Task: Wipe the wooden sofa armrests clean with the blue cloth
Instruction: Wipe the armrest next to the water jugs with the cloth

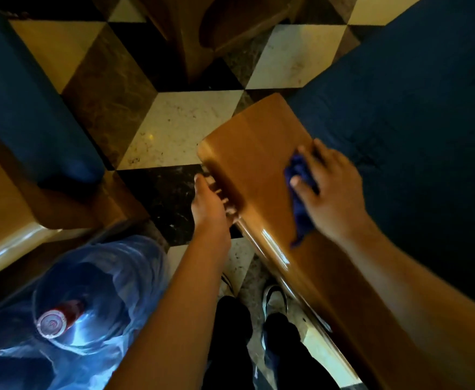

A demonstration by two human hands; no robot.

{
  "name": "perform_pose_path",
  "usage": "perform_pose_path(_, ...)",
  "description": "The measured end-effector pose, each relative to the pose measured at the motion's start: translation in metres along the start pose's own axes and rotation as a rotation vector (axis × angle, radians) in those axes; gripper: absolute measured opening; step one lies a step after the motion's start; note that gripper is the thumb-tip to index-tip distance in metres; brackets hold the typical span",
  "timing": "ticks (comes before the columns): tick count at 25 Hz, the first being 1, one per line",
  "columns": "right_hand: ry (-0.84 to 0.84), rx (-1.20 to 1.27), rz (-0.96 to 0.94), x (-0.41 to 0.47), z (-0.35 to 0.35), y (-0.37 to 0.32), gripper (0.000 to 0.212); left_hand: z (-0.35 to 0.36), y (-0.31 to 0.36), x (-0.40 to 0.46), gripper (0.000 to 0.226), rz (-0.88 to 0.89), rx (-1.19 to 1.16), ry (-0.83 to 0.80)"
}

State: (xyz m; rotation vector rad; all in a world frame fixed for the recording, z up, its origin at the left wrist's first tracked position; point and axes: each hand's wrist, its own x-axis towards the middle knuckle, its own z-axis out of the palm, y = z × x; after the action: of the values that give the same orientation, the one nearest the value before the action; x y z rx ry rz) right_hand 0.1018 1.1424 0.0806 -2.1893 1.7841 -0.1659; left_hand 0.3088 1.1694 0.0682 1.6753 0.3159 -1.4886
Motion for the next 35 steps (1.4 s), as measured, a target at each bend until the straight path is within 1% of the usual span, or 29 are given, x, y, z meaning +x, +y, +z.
perform_pose_path(1, -0.007, -0.123, -0.044, -0.022, 0.007, -0.015, 0.059, -0.001, -0.008, -0.005, 0.053, -0.038, -0.006, -0.014)
perform_pose_path(3, -0.042, -0.198, -0.096, -0.024, 0.025, -0.056, 0.066, -0.004, -0.015, -0.011, 0.065, -0.043, -0.026, -0.05)
perform_pose_path(5, -0.039, -0.227, -0.184, 0.014, 0.042, -0.103, 0.072, -0.006, -0.01, -0.007, 0.066, 0.009, -0.073, -0.063)
perform_pose_path(6, -0.038, -0.231, -0.185, 0.032, 0.046, -0.121, 0.071, -0.008, -0.006, -0.004, 0.064, 0.049, -0.087, -0.065)
perform_pose_path(8, 0.018, -0.195, -0.133, 0.04, 0.048, -0.13, 0.066, -0.01, -0.002, -0.007, 0.061, 0.098, -0.087, -0.114)
perform_pose_path(10, 0.076, -0.146, -0.147, -0.005, 0.054, -0.111, 0.065, -0.012, -0.016, -0.024, 0.057, 0.104, -0.009, -0.115)
perform_pose_path(12, 0.109, -0.09, -0.139, -0.083, 0.052, -0.074, 0.08, -0.011, -0.053, -0.049, 0.054, 0.071, 0.154, -0.05)
perform_pose_path(14, 0.071, -0.125, -0.039, -0.172, 0.044, -0.023, 0.099, -0.008, -0.117, -0.08, 0.056, 0.009, 0.243, 0.005)
perform_pose_path(15, 0.037, -0.168, 0.018, -0.218, 0.039, 0.001, 0.103, -0.007, -0.154, -0.098, 0.057, -0.032, 0.243, 0.01)
perform_pose_path(17, -0.008, -0.235, 0.106, -0.305, 0.029, 0.048, 0.098, -0.004, -0.223, -0.133, 0.061, -0.128, 0.198, 0.015)
perform_pose_path(19, -0.021, -0.222, 0.15, -0.383, 0.023, 0.088, 0.084, -0.004, -0.284, -0.165, 0.063, -0.217, 0.169, 0.032)
perform_pose_path(21, -0.063, -0.152, 0.216, -0.45, 0.014, 0.113, 0.067, -0.008, -0.335, -0.199, 0.065, -0.294, 0.218, -0.024)
perform_pose_path(22, -0.099, -0.116, 0.259, -0.477, 0.005, 0.12, 0.063, -0.01, -0.357, -0.216, 0.065, -0.335, 0.249, -0.061)
perform_pose_path(23, -0.151, -0.066, 0.291, -0.499, -0.005, 0.124, 0.064, -0.013, -0.375, -0.23, 0.062, -0.371, 0.287, -0.087)
perform_pose_path(25, -0.28, 0.025, 0.355, -0.522, -0.024, 0.126, 0.069, -0.018, -0.395, -0.25, 0.047, -0.417, 0.4, -0.111)
perform_pose_path(27, -0.353, 0.106, 0.482, -0.518, -0.039, 0.12, 0.068, -0.02, -0.398, -0.264, 0.034, -0.414, 0.578, -0.141)
perform_pose_path(29, -0.373, 0.247, 0.611, -0.487, -0.045, 0.106, 0.075, -0.018, -0.383, -0.275, 0.037, -0.406, 0.716, -0.227)
perform_pose_path(30, -0.347, 0.348, 0.629, -0.466, -0.05, 0.093, 0.079, -0.017, -0.368, -0.28, 0.04, -0.397, 0.726, -0.27)
perform_pose_path(32, -0.282, 0.554, 0.586, -0.416, -0.063, 0.064, 0.078, -0.017, -0.329, -0.283, 0.041, -0.322, 0.638, -0.284)
perform_pose_path(35, -0.262, 0.743, 0.463, -0.339, -0.089, 0.005, 0.074, -0.026, -0.249, -0.278, 0.043, -0.134, 0.388, -0.166)
